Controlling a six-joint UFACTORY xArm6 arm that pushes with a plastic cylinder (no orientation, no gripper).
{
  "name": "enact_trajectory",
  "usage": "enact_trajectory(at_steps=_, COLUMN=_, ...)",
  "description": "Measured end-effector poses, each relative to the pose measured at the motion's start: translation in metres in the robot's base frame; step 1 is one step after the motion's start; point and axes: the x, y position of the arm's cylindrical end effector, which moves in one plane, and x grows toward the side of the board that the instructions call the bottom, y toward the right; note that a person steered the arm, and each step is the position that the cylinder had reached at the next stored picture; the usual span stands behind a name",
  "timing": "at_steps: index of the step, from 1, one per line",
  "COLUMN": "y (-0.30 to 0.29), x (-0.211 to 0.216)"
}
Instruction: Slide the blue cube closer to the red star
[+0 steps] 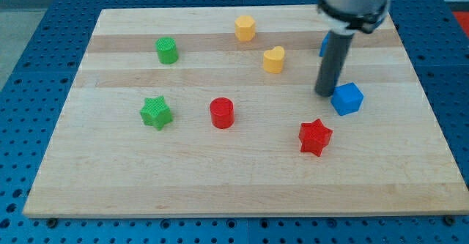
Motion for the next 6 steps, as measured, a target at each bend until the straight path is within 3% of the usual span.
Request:
enact_trajectory(at_steps=1, y=-0.063, x=0.030)
enact_trajectory(at_steps=3, y=-0.133, x=0.030)
enact_trajectory(at_steps=4, y=-0.249, x=0.044)
enact_trajectory(at_steps=5, y=-0.266, x=0.074)
enact_trajectory(at_steps=6, y=-0.225, x=0.081)
